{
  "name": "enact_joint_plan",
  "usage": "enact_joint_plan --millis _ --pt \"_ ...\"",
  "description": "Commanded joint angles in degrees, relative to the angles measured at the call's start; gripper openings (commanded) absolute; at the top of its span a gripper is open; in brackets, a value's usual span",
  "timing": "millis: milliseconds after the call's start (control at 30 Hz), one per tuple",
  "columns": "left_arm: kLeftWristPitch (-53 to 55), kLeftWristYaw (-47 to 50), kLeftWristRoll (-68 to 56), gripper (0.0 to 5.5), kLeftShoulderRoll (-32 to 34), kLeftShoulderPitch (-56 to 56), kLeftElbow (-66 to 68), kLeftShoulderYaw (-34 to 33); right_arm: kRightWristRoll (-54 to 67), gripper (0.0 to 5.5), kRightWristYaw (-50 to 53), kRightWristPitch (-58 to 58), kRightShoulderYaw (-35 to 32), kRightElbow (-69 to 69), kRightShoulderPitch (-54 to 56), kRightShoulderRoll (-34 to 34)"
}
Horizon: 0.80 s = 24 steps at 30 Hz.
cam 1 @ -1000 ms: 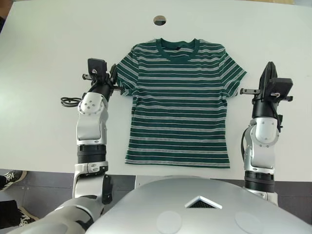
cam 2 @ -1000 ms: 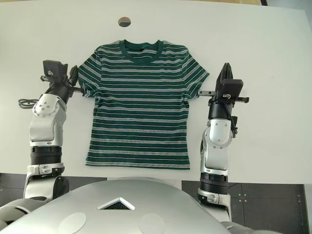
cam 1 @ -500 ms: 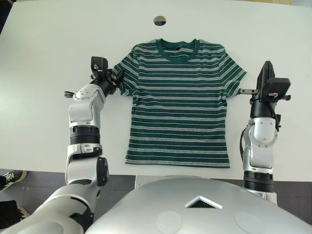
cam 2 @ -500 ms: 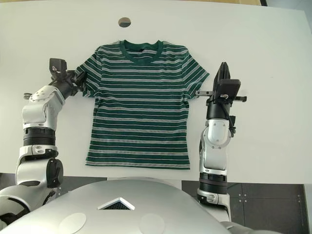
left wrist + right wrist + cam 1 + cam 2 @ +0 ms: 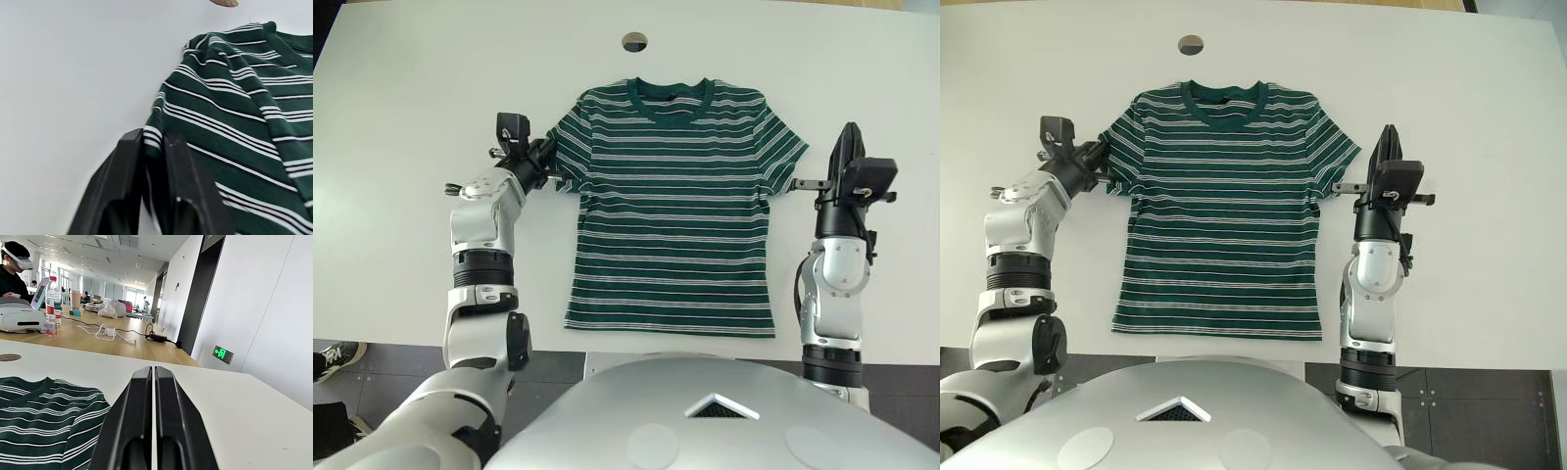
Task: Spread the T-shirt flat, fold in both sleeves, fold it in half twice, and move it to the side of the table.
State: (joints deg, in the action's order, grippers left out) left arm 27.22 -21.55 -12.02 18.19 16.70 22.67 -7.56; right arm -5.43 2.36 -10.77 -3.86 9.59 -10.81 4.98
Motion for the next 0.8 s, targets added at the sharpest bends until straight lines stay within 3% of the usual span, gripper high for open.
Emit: enact_joint_plan --millis 33,300,633,700,800 --pt "4.44 -0.10 -1.66 0.10 -1.65 -2.09 -6.63 0.74 0.03 0.10 0.03 0.10 -0.29 0.22 0.17 0.12" --pt "11.25 1.42 -4.74 0.10 -6.40 -0.70 -20.92 4.47 -0.03 0.10 0.16 0.20 -0.08 0.10 0.12 -0.10" --pt "7.73 1.86 -1.73 0.10 -11.67 1.67 -11.55 10.66 0.06 0.10 -0.30 1.39 -0.21 -0.77 1.19 0.49" --pt "6.70 2.19 -1.40 0.46 -12.83 2.18 -9.10 11.02 0.31 0.10 -1.48 4.26 -0.07 -1.78 2.55 1.29" --pt "5.50 2.19 -0.87 0.95 -13.83 2.57 -7.14 11.44 2.22 0.62 -3.77 9.94 -1.15 -3.38 5.28 2.82"
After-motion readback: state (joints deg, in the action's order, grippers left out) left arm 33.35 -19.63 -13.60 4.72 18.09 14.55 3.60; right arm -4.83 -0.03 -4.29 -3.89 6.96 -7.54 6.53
